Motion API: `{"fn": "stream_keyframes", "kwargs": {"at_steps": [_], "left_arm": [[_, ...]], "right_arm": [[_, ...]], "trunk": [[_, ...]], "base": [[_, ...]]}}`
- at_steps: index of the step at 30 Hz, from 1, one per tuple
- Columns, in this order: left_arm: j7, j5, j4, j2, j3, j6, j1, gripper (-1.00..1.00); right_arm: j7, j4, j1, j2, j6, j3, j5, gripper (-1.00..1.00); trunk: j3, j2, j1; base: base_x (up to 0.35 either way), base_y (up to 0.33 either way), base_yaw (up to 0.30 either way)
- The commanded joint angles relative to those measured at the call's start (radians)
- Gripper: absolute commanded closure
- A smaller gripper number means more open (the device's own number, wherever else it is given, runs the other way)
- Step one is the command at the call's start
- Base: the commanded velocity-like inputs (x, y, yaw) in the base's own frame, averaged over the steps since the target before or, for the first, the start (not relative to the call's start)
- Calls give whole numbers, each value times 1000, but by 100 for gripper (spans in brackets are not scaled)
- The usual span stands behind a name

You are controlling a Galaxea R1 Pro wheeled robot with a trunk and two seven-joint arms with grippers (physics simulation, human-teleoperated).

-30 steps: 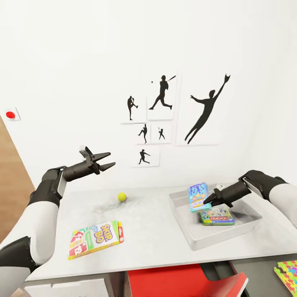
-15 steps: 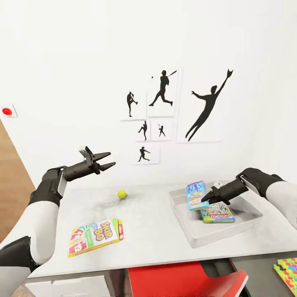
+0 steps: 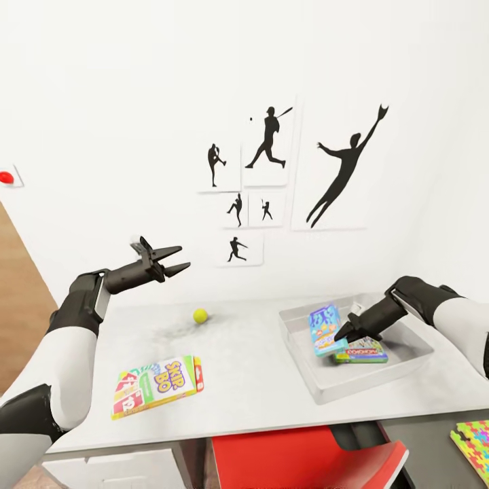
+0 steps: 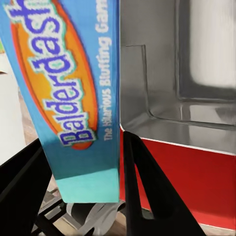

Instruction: Put all the toys in the child's room - the three board games (two on the bed and one on the table), the two jigsaw puzzles on the table, and the tennis ball on the table - inside the toy box on the table in the child's room.

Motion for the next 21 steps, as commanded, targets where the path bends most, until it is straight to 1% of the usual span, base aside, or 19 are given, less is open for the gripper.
{"fn": "stream_keyframes", "kwargs": {"at_steps": [1, 8, 13, 21], "left_arm": [[-7, -8, 0, 0, 2, 10, -2, -100], [-7, -8, 0, 0, 2, 10, -9, -100], [-7, -8, 0, 0, 2, 10, -11, -100], [-7, -7, 0, 0, 3, 10, -40, -100]], "right_arm": [[8, -2, -2, 0, 5, 4, 3, 100], [37, -2, -3, 0, 5, 5, 17, 100], [42, -1, -4, 1, 5, 4, 19, 100], [43, 0, -18, 1, 5, 6, 19, 100]], "trunk": [[-4, -3, 1], [-16, -3, 1], [-24, -3, 1], [-37, -3, 1]], "base": [[0, 0, 0], [0, 0, 0], [0, 0, 0], [0, 0, 0]]}}
